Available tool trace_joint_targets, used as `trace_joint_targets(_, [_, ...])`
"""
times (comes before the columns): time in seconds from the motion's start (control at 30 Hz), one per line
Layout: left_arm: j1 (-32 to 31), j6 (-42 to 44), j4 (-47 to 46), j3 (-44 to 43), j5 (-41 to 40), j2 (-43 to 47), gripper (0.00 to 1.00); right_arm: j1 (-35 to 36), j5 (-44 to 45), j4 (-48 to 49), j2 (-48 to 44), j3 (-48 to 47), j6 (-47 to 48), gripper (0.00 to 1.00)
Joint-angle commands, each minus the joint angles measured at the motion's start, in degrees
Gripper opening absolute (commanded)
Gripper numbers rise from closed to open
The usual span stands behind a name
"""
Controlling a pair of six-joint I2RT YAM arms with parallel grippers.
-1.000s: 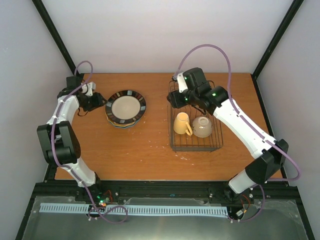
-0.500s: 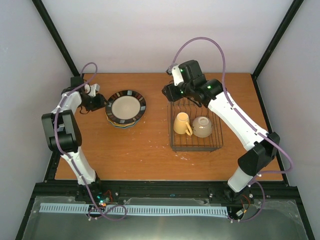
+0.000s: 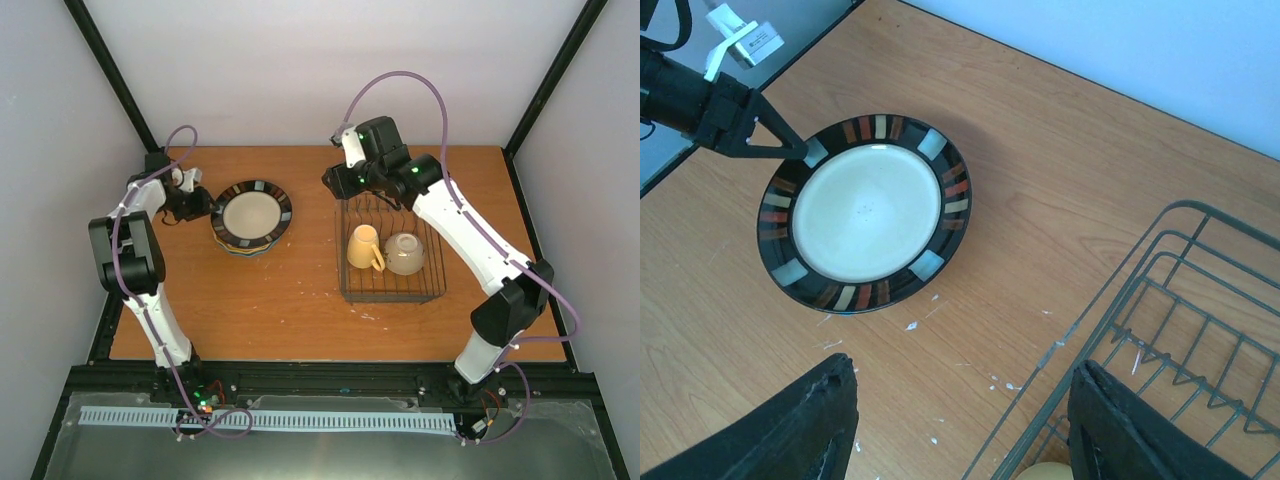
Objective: Load the mixed dishes into the dish rack
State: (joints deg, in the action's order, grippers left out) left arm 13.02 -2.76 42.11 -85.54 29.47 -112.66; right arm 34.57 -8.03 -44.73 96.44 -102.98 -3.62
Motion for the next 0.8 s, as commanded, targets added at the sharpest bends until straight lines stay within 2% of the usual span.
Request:
trace_joint_targets(0.0, [0.3,1.5,0.4,-3.0,1.9,-1.8,0.35,-0.4,-0.8,-0.1,1.6,-1.8,0.9,0.57])
trace_joint_targets(0.4, [0.3,1.9,0.7,-3.9,2.6,-4.4,0.24,-0.6,-1.2,-0.4,2.8,-2.5,0.9,0.57])
trace_joint_targets(0.63, [0.3,2.3,1.4,-4.2,2.4,-4.2,0.05,-0.7,-1.5,-0.4,3.1,-2.3,0.9,0.57])
trace_joint_targets(0.77, [0.3,2.5,1.7,-4.2,2.1,-3.9,0.01,-0.7,-1.5,-0.4,3.2,-2.0,0.9,0.57])
